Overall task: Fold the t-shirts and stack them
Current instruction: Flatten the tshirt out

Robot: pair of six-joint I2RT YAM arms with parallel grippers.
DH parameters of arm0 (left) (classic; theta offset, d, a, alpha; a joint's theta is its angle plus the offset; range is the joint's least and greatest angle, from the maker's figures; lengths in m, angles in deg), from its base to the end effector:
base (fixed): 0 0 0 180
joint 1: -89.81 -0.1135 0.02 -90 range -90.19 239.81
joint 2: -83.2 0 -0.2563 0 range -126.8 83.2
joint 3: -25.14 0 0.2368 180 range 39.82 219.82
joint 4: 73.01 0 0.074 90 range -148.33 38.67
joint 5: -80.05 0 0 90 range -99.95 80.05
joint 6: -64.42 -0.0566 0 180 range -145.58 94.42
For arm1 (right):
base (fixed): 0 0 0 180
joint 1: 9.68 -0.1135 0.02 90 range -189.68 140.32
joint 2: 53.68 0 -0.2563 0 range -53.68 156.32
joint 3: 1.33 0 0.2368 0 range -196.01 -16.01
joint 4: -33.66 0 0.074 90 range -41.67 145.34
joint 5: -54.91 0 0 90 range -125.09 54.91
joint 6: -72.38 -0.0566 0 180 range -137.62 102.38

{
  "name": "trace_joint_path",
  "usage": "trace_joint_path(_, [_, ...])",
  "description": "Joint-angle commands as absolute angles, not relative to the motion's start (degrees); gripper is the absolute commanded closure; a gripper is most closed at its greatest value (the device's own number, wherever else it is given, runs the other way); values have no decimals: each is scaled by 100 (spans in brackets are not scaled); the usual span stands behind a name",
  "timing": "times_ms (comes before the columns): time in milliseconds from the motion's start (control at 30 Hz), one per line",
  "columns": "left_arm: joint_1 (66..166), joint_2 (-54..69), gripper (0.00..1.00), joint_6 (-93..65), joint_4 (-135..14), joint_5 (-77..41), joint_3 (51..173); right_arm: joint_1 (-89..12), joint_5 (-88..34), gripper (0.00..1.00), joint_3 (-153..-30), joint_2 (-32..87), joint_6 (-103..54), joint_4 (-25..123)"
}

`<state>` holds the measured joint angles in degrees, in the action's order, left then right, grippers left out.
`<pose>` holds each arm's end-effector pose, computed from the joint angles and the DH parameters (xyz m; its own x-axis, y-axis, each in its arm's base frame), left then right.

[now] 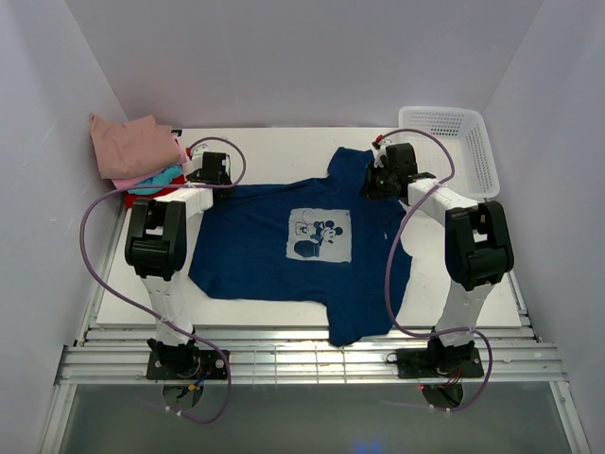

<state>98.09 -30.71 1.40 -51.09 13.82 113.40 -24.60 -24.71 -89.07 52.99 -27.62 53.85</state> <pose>0.4211 -0.0382 0.1524 -0.5886 -0.3339 -0.7362 -0.4537 0.8902 -0.0410 0.4014 0.1175 0.2004 -0.6678 -0.0012 -0.7443 -0.2766 0.9288 0.2467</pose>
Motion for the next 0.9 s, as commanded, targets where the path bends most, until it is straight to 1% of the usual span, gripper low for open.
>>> trace_joint_path(0, [9737,-3149,30,105,-5209,1361,11567,-2480,-2621,78,-9115,5442,-2667,5325])
trace_joint_path(200, [9720,-3255,31,87,-5244,1360,11637,-2480,-2673,81,-9168,5609,-2667,5299])
trace_joint_path(333, [9711,-3281,53,105,-5279,1378,11646,-2471,-2972,85,-9334,5767,-2676,5290])
trace_joint_path(400, [9711,-3281,54,114,-5280,1387,11655,-2471,-3191,85,-9484,5925,-2702,5299])
trace_joint_path(467, [9702,-3264,54,114,-5297,1396,11672,-2471,-3428,81,-9773,6031,-2728,5308])
trace_joint_path(500, [9702,-3238,54,114,-5306,1396,11672,-2462,-3482,76,-9870,6144,-2746,5299])
trace_joint_path(600, [9702,-3220,55,88,-5341,1404,11725,-2445,-3886,73,-10362,6382,-2755,5282])
trace_joint_path(767, [9684,-3325,56,26,-5306,1396,11927,-2304,-4141,71,-11285,7066,-2825,5466])
trace_joint_path(867, [9684,-3334,60,26,-5297,1404,11971,-2234,-4229,69,-11795,7445,-2843,5563])
